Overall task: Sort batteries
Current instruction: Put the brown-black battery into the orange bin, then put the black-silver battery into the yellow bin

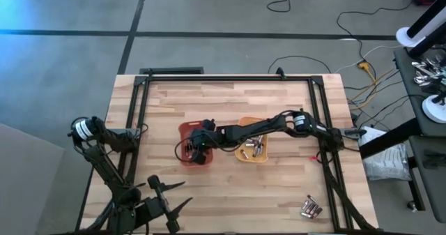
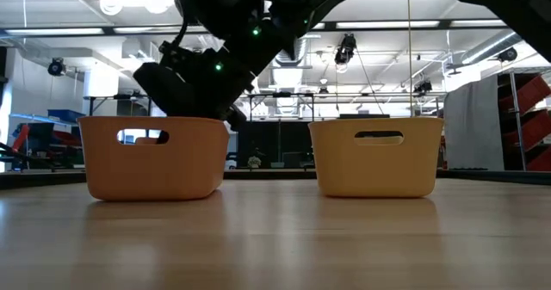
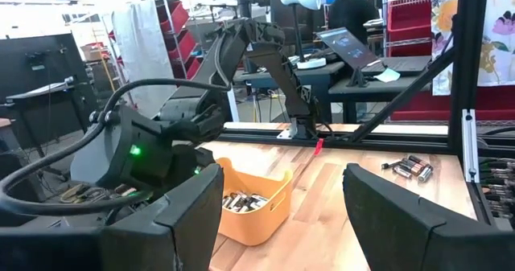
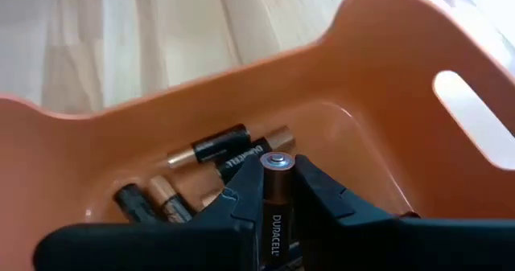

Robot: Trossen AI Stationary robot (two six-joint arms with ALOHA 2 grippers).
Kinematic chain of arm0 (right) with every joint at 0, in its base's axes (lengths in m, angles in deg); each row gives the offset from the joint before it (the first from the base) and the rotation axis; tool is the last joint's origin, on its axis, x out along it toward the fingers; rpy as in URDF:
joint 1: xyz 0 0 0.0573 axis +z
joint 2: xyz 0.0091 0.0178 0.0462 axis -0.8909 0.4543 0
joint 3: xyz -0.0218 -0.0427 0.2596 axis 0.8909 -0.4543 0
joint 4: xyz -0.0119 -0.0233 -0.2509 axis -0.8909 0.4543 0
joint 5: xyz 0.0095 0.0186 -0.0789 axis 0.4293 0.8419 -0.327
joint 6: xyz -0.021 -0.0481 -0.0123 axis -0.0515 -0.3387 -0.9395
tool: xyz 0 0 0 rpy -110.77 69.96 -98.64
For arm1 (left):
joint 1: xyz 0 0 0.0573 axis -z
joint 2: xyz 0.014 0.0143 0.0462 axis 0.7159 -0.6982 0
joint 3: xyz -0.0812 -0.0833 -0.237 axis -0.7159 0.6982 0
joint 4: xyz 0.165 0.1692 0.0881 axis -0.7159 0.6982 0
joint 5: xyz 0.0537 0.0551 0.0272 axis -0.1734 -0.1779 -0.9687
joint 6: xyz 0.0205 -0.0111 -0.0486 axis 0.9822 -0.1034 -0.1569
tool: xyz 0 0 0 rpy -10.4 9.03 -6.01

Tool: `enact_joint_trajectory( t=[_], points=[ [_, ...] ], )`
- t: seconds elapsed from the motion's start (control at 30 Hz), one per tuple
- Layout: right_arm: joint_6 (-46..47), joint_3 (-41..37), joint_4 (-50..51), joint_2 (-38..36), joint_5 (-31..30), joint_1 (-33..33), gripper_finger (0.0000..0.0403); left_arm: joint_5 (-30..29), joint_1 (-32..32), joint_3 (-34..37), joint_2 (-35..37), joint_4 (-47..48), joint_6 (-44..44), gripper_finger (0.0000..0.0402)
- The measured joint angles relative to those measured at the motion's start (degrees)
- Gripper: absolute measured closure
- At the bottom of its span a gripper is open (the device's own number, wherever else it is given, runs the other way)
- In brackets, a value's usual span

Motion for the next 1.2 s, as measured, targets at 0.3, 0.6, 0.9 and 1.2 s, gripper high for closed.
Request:
enact_joint_trajectory(
  t=[0.3, 0.6, 0.9, 1.2],
  points=[
    [1.0, 0.0, 1.7, 0.7, -0.6, -0.1, 0.0339, 0.0, 0.0, 0.0, 0.0, 0.0, 0.0, 0.0169],
    [1.9, 1.6, 4.0, 0.3, -2.2, -0.1, 0.0285, 0.0, 0.0, 0.0, 0.0, 0.0, 0.4, 0.0169],
    [0.9, 6.1, 13.2, 0.1, -11.7, -1.2, 0.0226, 0.0, 0.0, 0.0, -0.1, 0.0, 0.4, 0.0169],
    [1.9, 8.8, 25.1, -0.1, -12.7, -2.9, 0.0222, 0.1, 0.0, 0.0, -0.1, 0.0, -0.1, 0.0169]
  ],
)
